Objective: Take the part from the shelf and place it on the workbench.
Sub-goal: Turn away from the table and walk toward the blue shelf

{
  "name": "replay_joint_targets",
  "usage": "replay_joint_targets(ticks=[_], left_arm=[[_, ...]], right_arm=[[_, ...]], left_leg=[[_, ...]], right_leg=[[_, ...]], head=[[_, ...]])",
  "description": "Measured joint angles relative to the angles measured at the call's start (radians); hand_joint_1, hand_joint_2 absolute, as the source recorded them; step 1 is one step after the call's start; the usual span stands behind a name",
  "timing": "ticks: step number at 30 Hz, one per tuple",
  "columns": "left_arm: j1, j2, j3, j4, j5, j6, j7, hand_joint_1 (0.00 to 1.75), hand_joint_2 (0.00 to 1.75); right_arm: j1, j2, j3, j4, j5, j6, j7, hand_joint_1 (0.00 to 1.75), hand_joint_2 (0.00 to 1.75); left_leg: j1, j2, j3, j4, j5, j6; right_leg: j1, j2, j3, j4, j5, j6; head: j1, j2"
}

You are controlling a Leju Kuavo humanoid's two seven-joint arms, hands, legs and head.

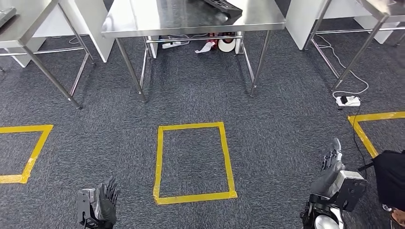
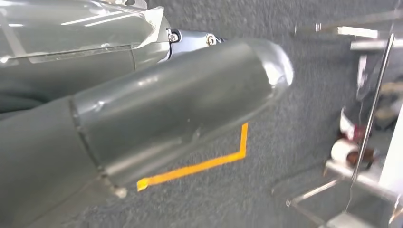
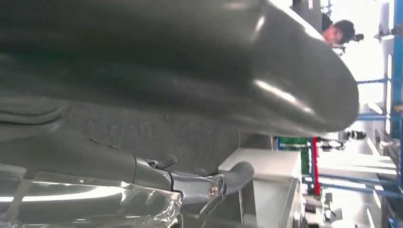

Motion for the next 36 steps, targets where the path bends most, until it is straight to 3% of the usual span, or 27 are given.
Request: replay_joint_targets(ticks=[2,3,4,5,7,9,11,12,14,16,18,19,20,22,24,26,27,29,31,33,34,35,36], left_arm=[[0.004,0.001,0.0,0.0,0.0,0.0,0.001,0.0,0.0],[0.007,0.001,0.0,0.0,0.0,0.0,0.002,0.0,0.0],[0.009,0.002,0.0,0.0,-0.001,0.0,0.003,0.0,0.0],[0.01,0.002,0.0,0.0,-0.001,0.0,0.004,0.0,0.0],[0.011,0.004,0.0,-0.003,-0.002,0.0,0.006,0.0,0.0],[0.012,0.009,0.001,-0.006,-0.002,0.0,0.007,0.0,0.0],[0.014,0.011,0.002,-0.009,-0.002,0.002,0.007,0.0,0.0],[0.014,0.011,0.003,-0.01,-0.001,0.003,0.005,0.0,0.0],[0.017,0.011,0.006,-0.01,-0.005,0.013,-0.005,0.0,0.0],[0.022,0.011,0.011,-0.003,-0.012,0.028,-0.018,0.0,0.0],[0.023,0.012,0.019,0.016,-0.015,0.038,-0.021,0.0,0.0],[0.02,0.013,0.024,0.033,-0.014,0.043,-0.019,0.0,0.0],[0.013,0.015,0.03,0.057,-0.011,0.05,-0.016,0.0,0.0],[-0.008,0.024,0.047,0.121,0.004,0.075,-0.004,0.0,0.0],[-0.03,0.039,0.075,0.197,0.04,0.097,0.03,0.0,0.0],[-0.038,0.055,0.117,0.269,0.103,0.095,0.081,0.0,0.0],[-0.036,0.061,0.141,0.299,0.133,0.094,0.102,0.0,0.0],[-0.023,0.072,0.189,0.351,0.162,0.113,0.126,0.0,0.0],[-0.006,0.081,0.215,0.394,0.153,0.141,0.147,0.0,0.0],[0.011,0.085,0.227,0.432,0.136,0.176,0.187,0.0,0.0],[0.019,0.084,0.231,0.448,0.125,0.198,0.209,0.0,0.0],[0.026,0.083,0.233,0.462,0.114,0.222,0.233,0.0,0.0],[0.031,0.082,0.233,0.473,0.103,0.241,0.253,0.0,0.0]], right_arm=[[0.001,0.001,0.0,0.0,-0.001,0.0,0.0,0.0,0.0],[0.002,0.002,0.0,0.0,-0.002,0.0,0.0,0.0,0.0],[0.003,0.002,0.0,0.0,-0.003,0.0,0.0,0.0,0.0],[0.003,0.002,0.0,0.0,-0.005,0.0,0.001,0.0,0.0],[0.003,0.004,0.0,0.0,-0.007,0.0,0.002,0.0,0.0],[0.001,0.007,0.0,0.001,-0.008,0.0,0.003,0.0,0.0],[0.001,0.01,-0.001,0.002,-0.003,-0.005,0.005,0.0,0.0],[0.001,0.011,-0.003,0.003,0.008,-0.016,0.006,0.0,0.0],[-0.007,0.012,-0.011,0.012,0.047,-0.061,0.01,0.0,0.0],[-0.021,0.01,-0.024,0.037,0.083,-0.108,0.013,0.0,0.0],[-0.032,0.008,-0.039,0.08,0.116,-0.155,0.027,0.0,0.0],[-0.04,0.005,-0.049,0.115,0.137,-0.186,0.037,0.0,0.0],[-0.053,-0.001,-0.062,0.166,0.156,-0.22,0.046,0.0,0.0],[-0.095,-0.021,-0.096,0.314,0.186,-0.286,0.052,0.0,0.0],[-0.142,-0.049,-0.137,0.509,0.208,-0.346,0.065,0.0,0.0],[-0.163,-0.076,-0.172,0.692,0.226,-0.385,0.099,0.0,0.0],[-0.162,-0.085,-0.186,0.767,0.231,-0.391,0.118,0.0,0.0],[-0.155,-0.096,-0.208,0.886,0.233,-0.39,0.152,0.0,0.0],[-0.15,-0.098,-0.222,0.975,0.238,-0.385,0.193,0.0,0.0],[-0.143,-0.098,-0.226,1.047,0.272,-0.398,0.255,0.0,0.0],[-0.136,-0.097,-0.223,1.077,0.302,-0.414,0.29,0.0,0.0],[-0.129,-0.096,-0.217,1.104,0.335,-0.43,0.324,0.0,0.0],[-0.122,-0.094,-0.208,1.126,0.363,-0.443,0.354,0.0,0.0]], left_leg=[[0.0,-0.023,-0.057,0.131,-0.063,0.001],[0.0,-0.025,-0.071,0.164,-0.071,0.004],[-0.001,-0.028,-0.066,0.159,-0.058,0.01],[-0.003,-0.035,-0.041,0.115,-0.03,0.02],[-0.007,-0.079,0.034,-0.021,0.028,0.046],[-0.013,-0.111,0.075,-0.1,0.046,0.064],[-0.018,-0.095,0.08,-0.115,0.049,0.069],[-0.017,-0.082,0.083,-0.126,0.057,0.067],[-0.012,-0.056,0.091,-0.153,0.075,0.067],[-0.012,-0.027,0.091,-0.162,0.083,0.067],[-0.012,0.005,0.087,-0.161,0.084,0.065],[-0.012,0.02,0.085,-0.161,0.084,0.062],[-0.01,0.033,0.084,-0.16,0.084,0.059],[-0.01,0.057,0.083,-0.151,0.078,0.048],[-0.013,0.077,0.084,-0.139,0.068,0.031],[-0.014,0.095,0.09,-0.138,0.064,0.019],[-0.011,0.098,0.092,-0.136,0.061,0.014],[-0.003,0.061,0.079,-0.099,0.025,0.004],[0.002,-0.001,0.029,0.017,-0.051,-0.002],[0.002,-0.026,-0.027,0.139,-0.105,-0.004],[0.002,-0.029,-0.035,0.158,-0.104,-0.003],[0.003,-0.032,-0.023,0.137,-0.084,-0.001],[0.003,-0.039,0.007,0.08,-0.051,0.002]], right_leg=[[0.007,0.021,-0.009,0.0,0.007,-0.011],[0.011,0.033,-0.013,0.0,0.01,-0.016],[0.014,0.046,-0.016,0.0,0.012,-0.019],[0.018,0.059,-0.017,0.0,0.015,-0.02],[0.024,0.082,-0.019,0.001,0.02,-0.02],[0.022,0.102,-0.025,0.001,0.026,-0.013],[0.02,0.121,-0.034,-0.003,0.034,-0.001],[0.021,0.116,-0.04,-0.002,0.036,0.004],[0.028,0.07,-0.066,0.036,0.014,0.008],[0.023,0.021,-0.122,0.151,-0.044,0.01],[0.013,0.01,-0.164,0.252,-0.082,0.024],[0.007,0.006,-0.158,0.252,-0.078,0.036],[0.002,-0.001,-0.131,0.212,-0.062,0.049],[-0.005,-0.041,-0.047,0.073,-0.019,0.067],[-0.001,-0.071,-0.003,-0.008,0.004,0.059],[0.004,-0.059,-0.003,-0.012,0.008,0.038],[0.0,-0.048,-0.002,-0.012,0.01,0.031],[-0.008,-0.027,-0.005,-0.013,0.015,0.016],[-0.009,-0.005,-0.011,-0.014,0.02,0.003],[-0.006,0.02,-0.017,-0.014,0.022,-0.002],[-0.004,0.033,-0.019,-0.013,0.023,-0.003],[-0.004,0.046,-0.019,-0.013,0.024,-0.003],[-0.004,0.059,-0.019,-0.013,0.025,-0.002]], head=[[-0.002,0.0],[-0.003,0.0],[-0.003,0.0],[-0.004,0.0],[-0.003,0.0],[0.0,0.0],[-0.003,0.0],[-0.006,0.0],[-0.003,0.0],[0.005,0.0],[0.008,0.0],[0.008,0.0],[0.008,0.0],[0.009,0.0],[0.009,0.0],[0.008,0.0],[0.006,0.0],[0.003,0.0],[-0.002,0.0],[-0.005,0.0],[-0.006,0.0],[-0.006,0.0],[-0.006,0.0]])
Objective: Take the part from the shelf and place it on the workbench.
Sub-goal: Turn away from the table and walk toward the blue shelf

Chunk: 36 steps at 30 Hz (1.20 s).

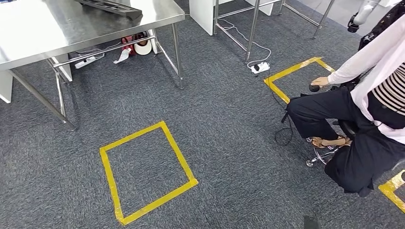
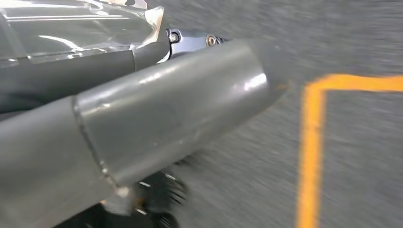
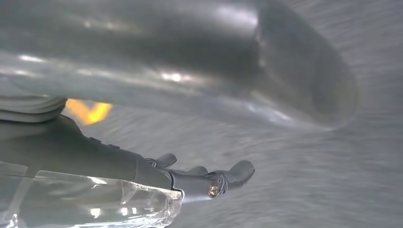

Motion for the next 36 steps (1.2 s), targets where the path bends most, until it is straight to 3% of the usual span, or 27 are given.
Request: replay_joint_targets(ticks=[2,4,6,8,9,11,13,14,16,18,19,21,22,24,26,27,28,29,30,32,33,35,36], left_arm=[[0.006,-0.002,0.0,0.018,-0.014,0.023,0.024,0.0,0.0],[0.007,-0.003,0.0,0.031,-0.019,0.031,0.036,0.0,0.0],[0.005,-0.006,0.0,0.038,-0.022,0.046,0.062,0.0,0.0],[0.001,-0.011,0.0,0.043,-0.027,0.076,0.116,0.0,0.0],[0.002,-0.014,-0.001,0.047,-0.033,0.095,0.147,0.0,0.0],[0.009,-0.02,-0.001,0.054,-0.042,0.132,0.202,0.0,0.0],[0.014,-0.028,-0.001,0.06,-0.042,0.158,0.237,0.0,0.0],[0.015,-0.033,-0.001,0.062,-0.039,0.167,0.25,0.0,0.0],[0.015,-0.041,0.0,0.063,-0.025,0.179,0.268,0.0,0.0],[0.015,-0.046,0.004,0.063,0.004,0.185,0.272,0.0,0.0],[0.015,-0.047,0.011,0.063,0.024,0.189,0.269,0.0,0.0],[0.012,-0.047,0.034,0.063,0.062,0.203,0.255,0.0,0.0],[0.01,-0.048,0.048,0.063,0.079,0.213,0.245,0.0,0.0],[0.011,-0.05,0.074,0.063,0.106,0.236,0.228,0.0,0.0],[0.015,-0.053,0.103,0.063,0.129,0.261,0.213,0.0,0.0],[0.017,-0.055,0.117,0.063,0.137,0.271,0.206,0.0,0.0],[0.018,-0.057,0.129,0.063,0.142,0.277,0.201,0.0,0.0],[0.019,-0.059,0.139,0.063,0.145,0.28,0.197,0.0,0.0],[0.019,-0.061,0.146,0.063,0.147,0.281,0.194,0.0,0.0],[0.02,-0.064,0.158,0.063,0.147,0.282,0.193,0.0,0.0],[0.021,-0.065,0.162,0.063,0.148,0.282,0.192,0.0,0.0],[0.022,-0.067,0.169,0.064,0.148,0.282,0.191,0.0,0.0],[0.02,-0.068,0.172,0.064,0.148,0.282,0.19,0.0,0.0]], right_arm=[[0.008,0.005,0.016,0.033,0.027,-0.01,0.034,0.0,0.0],[0.012,0.009,0.026,0.054,0.034,-0.012,0.046,0.0,0.0],[0.016,0.009,0.032,0.072,0.039,-0.013,0.066,0.0,0.0],[0.022,0.012,0.039,0.088,0.052,-0.021,0.104,0.0,0.0],[0.024,0.015,0.044,0.094,0.059,-0.03,0.122,0.0,0.0],[0.025,0.028,0.052,0.102,0.066,-0.048,0.15,0.0,0.0],[0.029,0.043,0.054,0.11,0.065,-0.056,0.17,0.0,0.0],[0.032,0.051,0.054,0.113,0.065,-0.056,0.18,0.0,0.0],[0.035,0.064,0.054,0.118,0.064,-0.056,0.193,0.0,0.0],[0.031,0.073,0.055,0.12,0.062,-0.053,0.196,0.0,0.0],[0.029,0.077,0.055,0.12,0.061,-0.049,0.196,0.0,0.0],[0.028,0.082,0.055,0.122,0.062,-0.04,0.192,0.0,0.0],[0.028,0.084,0.055,0.122,0.066,-0.034,0.189,0.0,0.0],[0.022,0.088,0.061,0.123,0.085,-0.022,0.188,0.0,0.0],[0.004,0.093,0.076,0.123,0.116,-0.009,0.197,0.0,0.0],[-0.005,0.095,0.086,0.123,0.13,-0.002,0.204,0.0,0.0],[-0.013,0.098,0.095,0.123,0.14,0.002,0.211,0.0,0.0],[-0.018,0.1,0.101,0.123,0.146,0.005,0.217,0.0,0.0],[-0.022,0.102,0.107,0.123,0.149,0.007,0.221,0.0,0.0],[-0.029,0.105,0.115,0.123,0.153,0.009,0.223,0.0,0.0],[-0.033,0.106,0.119,0.123,0.154,0.009,0.223,0.0,0.0],[-0.039,0.108,0.125,0.123,0.156,0.009,0.223,0.0,0.0],[-0.039,0.108,0.127,0.123,0.156,0.009,0.223,0.0,0.0]], left_leg=[[0.002,-0.04,0.072,-0.137,0.055,0.007],[-0.001,-0.061,0.105,-0.202,0.071,0.014],[-0.007,-0.039,0.106,-0.208,0.078,0.027],[-0.008,-0.016,0.106,-0.217,0.09,0.046],[-0.008,-0.002,0.104,-0.221,0.095,0.053],[-0.011,0.028,0.099,-0.222,0.098,0.059],[-0.014,0.059,0.095,-0.222,0.098,0.059],[-0.015,0.073,0.094,-0.222,0.099,0.059],[-0.016,0.097,0.096,-0.22,0.098,0.056],[-0.023,0.119,0.1,-0.217,0.093,0.046],[-0.025,0.129,0.103,-0.216,0.09,0.04],[-0.025,0.148,0.11,-0.217,0.087,0.028],[-0.022,0.139,0.111,-0.213,0.081,0.021],[-0.014,0.084,0.092,-0.162,0.039,0.009],[-0.01,0.025,0.035,-0.035,-0.035,0.002],[-0.009,0.014,0.005,0.03,-0.062,0.001],[-0.009,0.01,-0.015,0.07,-0.07,0.0],[-0.008,0.008,-0.018,0.073,-0.057,0.0],[-0.006,0.005,-0.002,0.036,-0.026,0.0],[0.002,-0.03,0.06,-0.102,0.049,0.0],[0.006,-0.052,0.085,-0.157,0.07,0.001],[0.004,-0.072,0.099,-0.199,0.079,0.007],[0.0,-0.061,0.098,-0.2,0.081,0.014]], right_leg=[[0.003,0.025,-0.002,0.002,0.003,0.006],[0.008,0.045,-0.008,0.002,0.009,0.016],[0.01,0.06,-0.016,-0.002,0.018,0.03],[0.011,0.029,-0.037,0.026,0.003,0.034],[0.013,0.002,-0.06,0.072,-0.022,0.03],[0.013,-0.04,-0.121,0.209,-0.09,0.022],[0.013,-0.049,-0.148,0.295,-0.125,0.028],[0.013,-0.053,-0.128,0.278,-0.121,0.034],[0.013,-0.085,-0.033,0.14,-0.085,0.045],[0.018,-0.127,0.041,0.019,-0.055,0.041],[0.021,-0.136,0.051,-0.003,-0.05,0.034],[0.022,-0.116,0.047,-0.007,-0.044,0.02],[0.018,-0.105,0.048,-0.009,-0.042,0.013],[0.008,-0.084,0.05,-0.013,-0.033,-0.003],[0.007,-0.06,0.046,-0.013,-0.027,-0.014],[0.008,-0.046,0.043,-0.013,-0.025,-0.016],[0.009,-0.032,0.042,-0.012,-0.024,-0.016],[0.009,-0.018,0.043,-0.012,-0.024,-0.015],[0.008,-0.006,0.045,-0.011,-0.023,-0.014],[0.01,0.019,0.046,-0.008,-0.023,-0.011],[0.012,0.031,0.043,-0.005,-0.023,-0.006],[0.015,0.053,0.03,-0.003,-0.017,0.009],[0.014,0.065,0.021,-0.005,-0.013,0.018]], head=[[-0.001,0.0],[-0.001,0.0],[0.0,0.0],[0.003,0.0],[0.006,0.0],[0.013,0.0],[0.013,0.0],[0.014,0.0],[0.015,0.0],[0.016,0.0],[0.015,0.0],[0.013,0.0],[0.011,0.0],[0.008,0.0],[0.003,0.0],[0.002,0.0],[0.001,0.0],[0.0,0.0],[0.0,0.0],[-0.001,0.0],[-0.002,0.0],[-0.001,0.0],[-0.001,0.0]])
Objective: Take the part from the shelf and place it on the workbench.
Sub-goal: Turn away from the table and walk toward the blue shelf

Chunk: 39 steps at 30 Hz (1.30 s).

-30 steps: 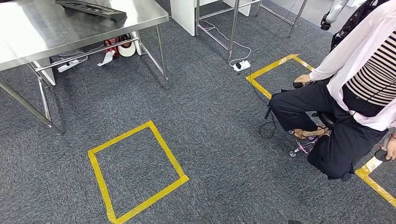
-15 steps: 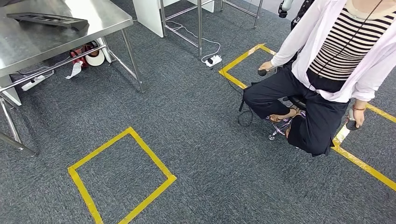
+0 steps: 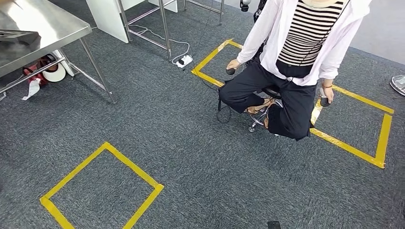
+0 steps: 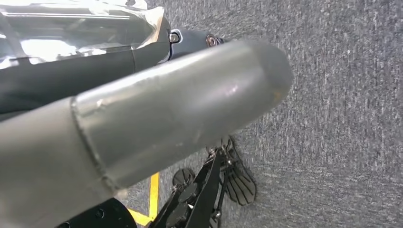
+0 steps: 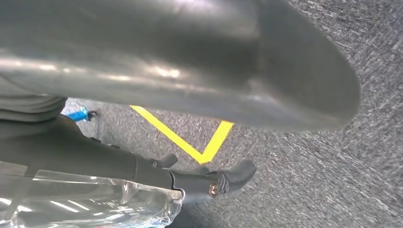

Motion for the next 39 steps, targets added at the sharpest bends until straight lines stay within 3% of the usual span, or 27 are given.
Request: replay_joint_targets(ticks=[1,2,4,5,6,8,9,11,12,14,16,17,18,20,22,23,24,25,27,29,31,32,34,36,38,39], left_arm=[[-0.001,-0.002,0.002,0.0,0.0,0.001,-0.001,0.0,0.0],[-0.002,-0.004,0.005,0.0,0.001,0.002,-0.002,0.0,0.0],[-0.002,-0.008,0.01,0.0,0.005,0.01,-0.005,0.0,0.0],[-0.001,-0.009,0.013,0.0,0.007,0.017,-0.006,0.0,0.0],[0.0,-0.012,0.016,0.0,0.008,0.026,-0.006,0.0,0.0],[0.0,-0.02,0.02,0.0,0.002,0.044,-0.003,0.0,0.0],[0.0,-0.025,0.02,0.0,-0.003,0.049,-0.001,0.0,0.0],[-0.001,-0.035,0.02,0.0,-0.017,0.044,0.0,0.0,0.0],[0.0,-0.039,0.019,0.0,-0.025,0.035,0.0,0.0,0.0],[0.0,-0.043,0.013,-0.001,-0.051,0.008,0.0,0.0,0.0],[-0.001,-0.042,0.0,-0.001,-0.08,-0.02,0.006,0.0,0.0],[-0.003,-0.039,-0.009,-0.001,-0.094,-0.033,0.008,0.0,0.0],[-0.003,-0.037,-0.017,-0.001,-0.106,-0.044,0.009,0.0,0.0],[-0.003,-0.03,-0.033,-0.001,-0.126,-0.063,0.003,0.0,0.0],[-0.002,-0.022,-0.046,-0.001,-0.138,-0.075,-0.007,0.0,0.0],[-0.001,-0.018,-0.052,-0.001,-0.143,-0.079,-0.01,0.0,0.0],[-0.002,-0.015,-0.057,-0.001,-0.146,-0.082,-0.013,0.0,0.0],[-0.002,-0.012,-0.062,-0.001,-0.148,-0.085,-0.015,0.0,0.0],[-0.002,-0.007,-0.069,-0.001,-0.15,-0.093,-0.021,0.0,0.0],[-0.004,-0.004,-0.072,-0.001,-0.152,-0.099,-0.03,0.0,0.0],[-0.007,-0.003,-0.076,-0.001,-0.155,-0.102,-0.037,0.0,0.0],[-0.009,-0.002,-0.078,-0.001,-0.156,-0.102,-0.039,0.0,0.0],[-0.009,-0.002,-0.082,-0.001,-0.159,-0.104,-0.043,0.0,0.0],[-0.007,0.0,-0.083,-0.001,-0.159,-0.107,-0.045,0.0,0.0],[-0.007,0.002,-0.084,-0.001,-0.159,-0.108,-0.045,0.0,0.0],[-0.007,0.002,-0.085,-0.001,-0.159,-0.108,-0.045,0.0,0.0]], right_arm=[[0.001,0.0,0.001,0.0,0.001,0.0,0.0,0.0,0.0],[0.001,0.0,0.003,0.0,0.003,0.0,0.0,0.0,0.0],[-0.003,0.001,0.008,0.0,0.011,0.002,0.0,0.0,0.0],[-0.007,0.002,0.012,0.0,0.016,0.004,0.002,0.0,0.0],[-0.01,0.002,0.015,0.0,0.02,0.006,0.004,0.0,0.0],[-0.013,-0.001,0.02,0.0,0.022,0.01,0.013,0.0,0.0],[-0.013,-0.004,0.021,0.0,0.021,0.012,0.017,0.0,0.0],[-0.016,-0.014,0.022,0.0,0.014,0.013,0.021,0.0,0.0],[-0.018,-0.019,0.021,-0.001,0.007,0.013,0.02,0.0,0.0],[-0.02,-0.03,0.013,-0.002,-0.02,0.01,0.011,0.0,0.0],[-0.011,-0.041,-0.007,-0.002,-0.054,0.002,-0.009,0.0,0.0],[-0.003,-0.045,-0.02,-0.002,-0.069,-0.003,-0.022,0.0,0.0],[0.004,-0.048,-0.032,-0.002,-0.081,-0.009,-0.033,0.0,0.0],[0.016,-0.053,-0.055,-0.002,-0.099,-0.018,-0.052,0.0,0.0],[0.028,-0.056,-0.075,-0.002,-0.113,-0.023,-0.062,0.0,0.0],[0.035,-0.057,-0.086,-0.001,-0.12,-0.024,-0.064,0.0,0.0],[0.043,-0.059,-0.095,-0.001,-0.125,-0.024,-0.065,0.0,0.0],[0.048,-0.06,-0.103,-0.001,-0.129,-0.025,-0.065,0.0,0.0],[0.052,-0.062,-0.116,0.0,-0.132,-0.028,-0.065,0.0,0.0],[0.053,-0.063,-0.124,0.0,-0.132,-0.031,-0.065,0.0,0.0],[0.059,-0.064,-0.131,0.0,-0.134,-0.032,-0.065,0.0,0.0],[0.063,-0.065,-0.134,0.001,-0.135,-0.032,-0.065,0.0,0.0],[0.065,-0.063,-0.14,0.002,-0.139,-0.031,-0.064,0.0,0.0],[0.063,-0.062,-0.144,0.002,-0.14,-0.031,-0.064,0.0,0.0],[0.064,-0.063,-0.146,0.002,-0.141,-0.031,-0.064,0.0,0.0],[0.066,-0.063,-0.147,0.003,-0.141,-0.031,-0.065,0.0,0.0]], left_leg=[[-0.002,0.013,0.0,-0.004,0.005,0.01],[-0.003,0.027,0.0,-0.01,0.01,0.02],[-0.004,0.057,0.0,-0.02,0.018,0.036],[-0.007,0.072,-0.002,-0.021,0.019,0.04],[-0.009,0.089,-0.004,-0.021,0.019,0.041],[-0.012,0.119,-0.005,-0.021,0.019,0.041],[-0.013,0.132,-0.005,-0.021,0.019,0.041],[-0.015,0.154,-0.002,-0.02,0.018,0.038],[-0.018,0.163,0.0,-0.019,0.016,0.035],[-0.022,0.181,0.005,-0.018,0.011,0.025],[-0.02,0.195,0.009,-0.017,0.008,0.014],[-0.017,0.184,0.008,-0.009,-0.001,0.008],[-0.014,0.161,-0.001,0.014,-0.021,0.002],[-0.008,0.101,-0.046,0.123,-0.09,-0.006],[-0.007,0.075,-0.101,0.246,-0.145,-0.01],[-0.007,0.072,-0.112,0.268,-0.144,-0.011],[-0.006,0.07,-0.105,0.249,-0.121,-0.011],[-0.004,0.063,-0.081,0.195,-0.083,-0.01],[0.004,0.016,-0.022,0.062,-0.02,-0.007],[0.005,-0.02,0.003,0.001,-0.004,-0.002],[-0.001,-0.005,0.004,-0.005,-0.002,0.01],[-0.003,0.008,0.006,-0.011,0.003,0.019],[-0.003,0.038,0.01,-0.026,0.013,0.037],[-0.007,0.071,0.01,-0.03,0.016,0.045],[-0.01,0.103,0.008,-0.03,0.015,0.045],[-0.011,0.117,0.008,-0.03,0.015,0.044]], right_leg=[[-0.001,0.0,-0.007,0.001,0.001,0.007],[-0.001,-0.016,-0.016,0.013,-0.005,0.009],[0.001,-0.074,-0.057,0.093,-0.047,0.004],[0.002,-0.099,-0.091,0.163,-0.079,0.0],[0.001,-0.11,-0.123,0.233,-0.106,-0.001],[0.001,-0.117,-0.143,0.296,-0.124,0.007],[0.001,-0.122,-0.118,0.26,-0.109,0.015],[0.002,-0.159,-0.028,0.109,-0.064,0.023],[0.006,-0.18,0.009,0.043,-0.046,0.021],[0.014,-0.198,0.032,-0.01,-0.033,0.007],[0.012,-0.178,0.032,-0.013,-0.027,-0.007],[0.008,-0.168,0.035,-0.015,-0.024,-0.014],[0.003,-0.158,0.037,-0.017,-0.02,-0.022],[0.0,-0.137,0.036,-0.018,-0.014,-0.033],[0.002,-0.11,0.033,-0.017,-0.013,-0.036],[0.002,-0.096,0.033,-0.016,-0.013,-0.036],[0.002,-0.082,0.033,-0.014,-0.013,-0.036],[0.002,-0.067,0.034,-0.012,-0.013,-0.036],[0.005,-0.039,0.03,-0.005,-0.013,-0.033],[0.007,-0.014,0.019,0.0,-0.011,-0.023],[0.006,0.009,0.005,-0.002,-0.004,-0.006],[0.005,0.005,-0.003,0.003,-0.005,0.0],[0.007,-0.046,-0.038,0.063,-0.036,0.0],[0.006,-0.102,-0.106,0.199,-0.096,-0.006],[0.002,-0.115,-0.152,0.298,-0.128,0.001],[-0.001,-0.118,-0.145,0.291,-0.121,0.009]], head=[[0.001,0.0],[0.002,0.0],[0.009,0.0],[0.012,0.0],[0.014,0.0],[0.015,0.0],[0.015,0.0],[0.016,0.0],[0.017,0.0],[0.017,0.0],[0.015,0.0],[0.014,0.0],[0.012,0.0],[0.008,0.0],[0.006,0.0],[0.005,0.0],[0.005,0.0],[0.004,0.0],[0.003,0.0],[0.003,0.0],[0.003,0.0],[0.003,0.0],[0.009,0.0],[0.016,0.0],[0.018,0.0],[0.018,0.0]])
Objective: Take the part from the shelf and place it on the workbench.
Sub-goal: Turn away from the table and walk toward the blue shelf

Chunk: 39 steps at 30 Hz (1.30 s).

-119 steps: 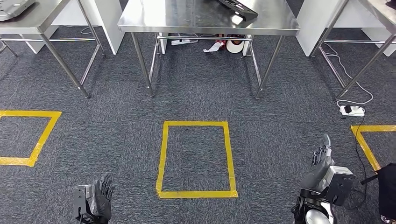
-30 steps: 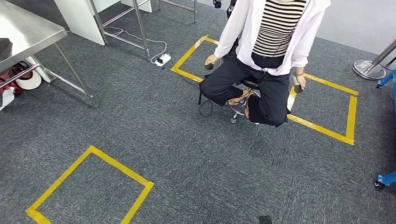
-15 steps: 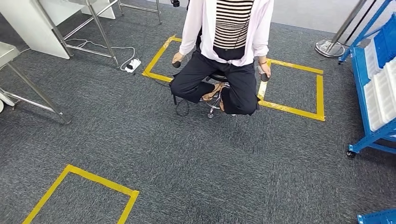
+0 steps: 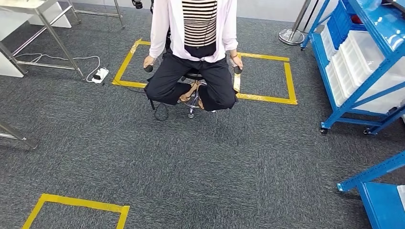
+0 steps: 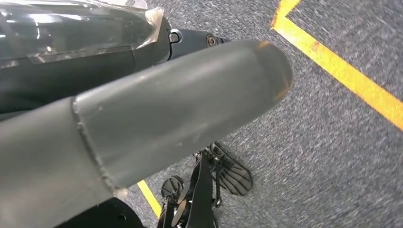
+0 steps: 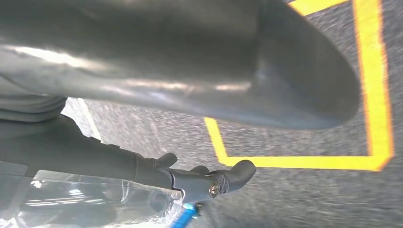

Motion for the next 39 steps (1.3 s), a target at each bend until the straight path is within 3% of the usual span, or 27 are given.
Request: replay_joint_targets(ticks=[1,3,5,7,8,10,12,14,15,16,18,19,21,23,25,27,29,30,31,32,34,36,38,39], left_arm=[[0.0,0.0,-0.001,0.0,0.0,0.0,0.001,0.0,0.0],[-0.001,0.001,-0.003,0.0,-0.002,0.002,0.005,0.0,0.0],[-0.002,0.002,-0.004,0.0,-0.007,0.01,0.013,0.0,0.0],[-0.005,0.001,-0.007,0.0,-0.012,0.019,0.02,0.0,0.0],[-0.006,0.001,-0.009,0.0,-0.015,0.022,0.024,0.0,0.0],[-0.008,0.001,-0.014,0.0,-0.025,0.029,0.031,0.0,0.0],[-0.006,0.0,-0.019,0.001,-0.036,0.033,0.039,0.0,0.0],[-0.003,0.0,-0.027,0.003,-0.049,0.037,0.049,0.0,0.0],[-0.003,0.0,-0.031,0.003,-0.055,0.039,0.054,0.0,0.0],[-0.003,0.001,-0.035,0.003,-0.06,0.041,0.057,0.0,0.0],[-0.003,0.001,-0.043,0.004,-0.069,0.044,0.061,0.0,0.0],[-0.004,0.002,-0.046,0.004,-0.071,0.045,0.062,0.0,0.0],[-0.005,0.003,-0.051,0.005,-0.074,0.048,0.063,0.0,0.0],[-0.008,0.003,-0.056,0.005,-0.074,0.05,0.064,0.0,0.0],[-0.01,0.003,-0.059,0.005,-0.076,0.05,0.064,0.0,0.0],[-0.01,0.003,-0.061,0.005,-0.077,0.05,0.065,0.0,0.0],[-0.009,0.004,-0.061,0.005,-0.077,0.05,0.071,0.0,0.0],[-0.009,0.003,-0.061,0.005,-0.077,0.051,0.076,0.0,0.0],[-0.009,0.003,-0.062,0.005,-0.077,0.051,0.081,0.0,0.0],[-0.009,0.002,-0.062,0.005,-0.077,0.051,0.087,0.0,0.0],[-0.01,0.002,-0.063,0.005,-0.078,0.052,0.097,0.0,0.0],[-0.011,0.003,-0.064,0.005,-0.079,0.053,0.103,0.0,0.0],[-0.015,0.002,-0.066,0.005,-0.08,0.053,0.105,0.0,0.0],[-0.017,0.002,-0.067,0.005,-0.08,0.053,0.106,0.0,0.0]], right_arm=[[0.002,0.0,-0.001,0.0,-0.001,0.0,-0.001,0.0,0.0],[0.002,-0.001,-0.003,0.0,-0.004,0.001,-0.008,0.0,0.0],[-0.002,0.0,-0.005,0.0,-0.006,0.002,-0.016,0.0,0.0],[-0.002,-0.001,-0.008,0.0,-0.007,0.001,-0.018,0.0,0.0],[-0.001,-0.001,-0.01,0.001,-0.007,0.0,-0.014,0.0,0.0],[-0.001,-0.002,-0.016,0.001,-0.009,-0.007,0.0,0.0,0.0],[-0.002,-0.001,-0.021,0.001,-0.01,-0.017,0.02,0.0,0.0],[-0.002,0.001,-0.027,0.002,-0.014,-0.029,0.041,0.0,0.0],[0.0,0.002,-0.029,0.002,-0.016,-0.035,0.052,0.0,0.0],[0.002,0.004,-0.031,0.002,-0.019,-0.042,0.061,0.0,0.0],[0.003,0.008,-0.036,0.003,-0.022,-0.052,0.072,0.0,0.0],[0.002,0.01,-0.038,0.003,-0.023,-0.055,0.075,0.0,0.0],[0.002,0.012,-0.042,0.003,-0.023,-0.057,0.078,0.0,0.0],[0.004,0.014,-0.046,0.003,-0.024,-0.058,0.082,0.0,0.0],[0.005,0.015,-0.049,0.004,-0.025,-0.06,0.088,0.0,0.0],[0.002,0.017,-0.052,0.004,-0.026,-0.061,0.094,0.0,0.0],[0.0,0.017,-0.055,0.005,-0.027,-0.062,0.1,0.0,0.0],[0.002,0.018,-0.056,0.005,-0.027,-0.062,0.104,0.0,0.0],[0.003,0.018,-0.057,0.005,-0.027,-0.062,0.108,0.0,0.0],[0.004,0.018,-0.058,0.005,-0.027,-0.063,0.112,0.0,0.0],[0.002,0.02,-0.059,0.005,-0.028,-0.065,0.119,0.0,0.0],[-0.001,0.023,-0.06,0.005,-0.028,-0.066,0.123,0.0,0.0],[-0.001,0.024,-0.062,0.005,-0.029,-0.066,0.124,0.0,0.0],[0.0,0.024,-0.062,0.005,-0.029,-0.067,0.125,0.0,0.0]], left_leg=[[0.0,0.012,0.001,0.0,-0.001,-0.002],[-0.003,0.034,0.004,0.004,-0.006,-0.01],[-0.007,0.053,0.01,0.008,-0.015,-0.025],[-0.006,0.071,0.019,0.007,-0.021,-0.038],[-0.003,0.07,0.021,0.01,-0.026,-0.044],[0.004,0.029,0.005,0.058,-0.065,-0.053],[0.007,-0.025,-0.052,0.186,-0.139,-0.055],[0.007,-0.044,-0.11,0.299,-0.18,-0.053],[0.007,-0.047,-0.116,0.304,-0.168,-0.051],[0.007,-0.051,-0.101,0.265,-0.134,-0.047],[0.008,-0.086,-0.041,0.124,-0.054,-0.04],[0.008,-0.104,-0.016,0.068,-0.03,-0.037],[0.004,-0.122,-0.002,0.031,-0.021,-0.032],[0.0,-0.1,-0.002,0.022,-0.013,-0.019],[0.001,-0.075,0.003,0.006,-0.002,-0.004],[-0.001,-0.048,0.004,-0.003,0.003,0.005],[-0.002,-0.018,0.002,-0.002,0.003,0.006],[-0.002,-0.004,0.002,-0.002,0.002,0.005],[-0.002,0.008,0.002,-0.002,0.001,0.003],[-0.001,0.019,0.003,0.0,-0.001,0.0],[-0.004,0.039,0.006,0.005,-0.008,-0.011],[-0.009,0.058,0.011,0.009,-0.016,-0.026],[-0.005,0.071,0.018,0.01,-0.021,-0.037],[-0.002,0.061,0.018,0.017,-0.03,-0.043]], right_leg=[[-0.004,-0.007,0.03,-0.051,0.02,0.01],[-0.009,-0.053,0.117,-0.203,0.068,0.023],[-0.005,-0.086,0.159,-0.283,0.093,0.014],[0.002,-0.072,0.155,-0.286,0.096,-0.005],[-0.001,-0.061,0.157,-0.287,0.098,-0.012],[-0.008,-0.038,0.161,-0.289,0.104,-0.028],[-0.006,-0.015,0.161,-0.289,0.107,-0.04],[0.003,0.011,0.159,-0.289,0.108,-0.046],[0.005,0.025,0.16,-0.289,0.108,-0.046],[0.007,0.039,0.162,-0.288,0.108,-0.045],[0.01,0.067,0.164,-0.286,0.108,-0.044],[0.012,0.079,0.162,-0.285,0.109,-0.042],[0.013,0.098,0.154,-0.285,0.114,-0.034],[0.011,0.108,0.143,-0.286,0.118,-0.022],[0.012,0.069,0.119,-0.251,0.1,-0.019],[0.011,0.018,0.065,-0.145,0.05,-0.023],[0.006,0.005,0.014,-0.037,0.011,-0.019],[0.002,0.003,0.01,-0.022,0.009,-0.012],[-0.001,-0.002,0.028,-0.048,0.023,-0.002],[-0.006,-0.013,0.063,-0.107,0.044,0.009],[-0.008,-0.061,0.136,-0.237,0.081,0.017],[-0.002,-0.083,0.161,-0.287,0.092,0.007],[0.0,-0.06,0.159,-0.286,0.094,-0.008],[-0.003,-0.05,0.16,-0.287,0.096,-0.015]], head=[[0.0,0.0],[0.002,0.0],[0.0,0.0],[-0.004,0.0],[-0.005,0.0],[-0.011,0.0],[-0.018,0.0],[-0.02,0.0],[-0.02,0.0],[-0.02,0.0],[-0.02,0.0],[-0.02,0.0],[-0.02,0.0],[-0.02,0.0],[-0.017,0.0],[-0.011,0.0],[-0.009,0.0],[-0.009,0.0],[-0.009,0.0],[-0.008,0.0],[-0.007,0.0],[-0.01,0.0],[-0.015,0.0],[-0.016,0.0]])
